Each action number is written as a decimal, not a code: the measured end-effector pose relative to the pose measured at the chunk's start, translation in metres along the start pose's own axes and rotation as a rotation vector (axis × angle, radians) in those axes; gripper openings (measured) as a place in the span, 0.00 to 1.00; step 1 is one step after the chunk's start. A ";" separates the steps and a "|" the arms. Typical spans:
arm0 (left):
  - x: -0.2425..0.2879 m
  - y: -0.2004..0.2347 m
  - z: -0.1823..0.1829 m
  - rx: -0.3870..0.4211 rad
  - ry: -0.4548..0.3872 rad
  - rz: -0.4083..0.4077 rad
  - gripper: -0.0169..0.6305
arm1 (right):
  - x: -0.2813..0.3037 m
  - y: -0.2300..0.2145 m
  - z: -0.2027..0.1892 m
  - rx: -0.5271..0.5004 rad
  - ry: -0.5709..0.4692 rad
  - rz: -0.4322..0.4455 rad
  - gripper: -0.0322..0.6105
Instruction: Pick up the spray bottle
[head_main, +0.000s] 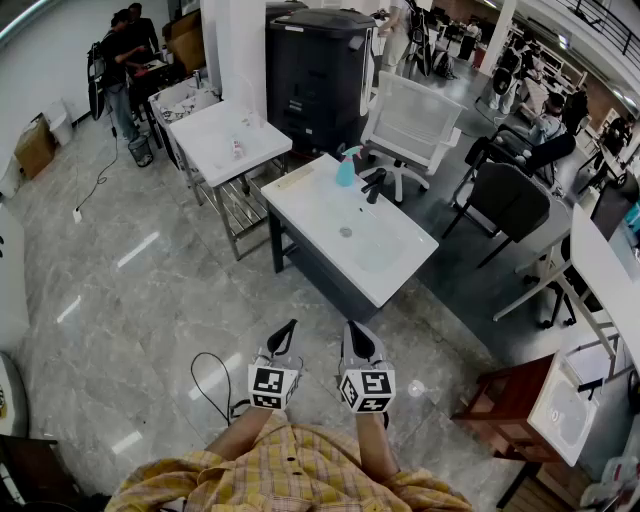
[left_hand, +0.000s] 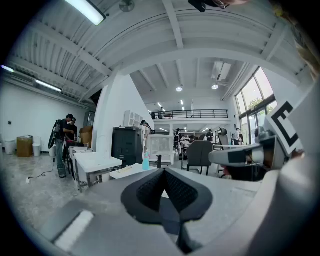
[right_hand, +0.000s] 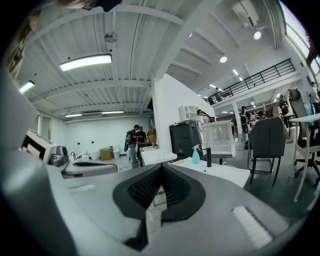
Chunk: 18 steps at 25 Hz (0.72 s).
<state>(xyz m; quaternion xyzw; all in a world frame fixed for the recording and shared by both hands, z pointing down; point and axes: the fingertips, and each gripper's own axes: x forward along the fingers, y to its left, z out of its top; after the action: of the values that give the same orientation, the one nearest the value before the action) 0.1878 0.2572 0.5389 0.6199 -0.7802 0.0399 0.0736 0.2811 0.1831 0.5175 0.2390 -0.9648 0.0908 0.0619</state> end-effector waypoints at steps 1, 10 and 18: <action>0.000 0.002 0.000 -0.004 0.001 -0.002 0.02 | 0.001 0.002 0.001 0.000 -0.001 -0.004 0.03; 0.008 0.026 0.003 0.004 -0.003 -0.020 0.02 | 0.022 0.015 0.002 0.025 -0.008 -0.011 0.03; 0.030 0.057 0.010 -0.008 -0.024 -0.077 0.02 | 0.056 0.024 0.018 0.054 -0.060 -0.046 0.04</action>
<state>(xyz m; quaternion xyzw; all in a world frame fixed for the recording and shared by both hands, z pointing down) 0.1246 0.2396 0.5358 0.6495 -0.7569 0.0266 0.0680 0.2195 0.1750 0.5055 0.2655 -0.9576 0.1079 0.0287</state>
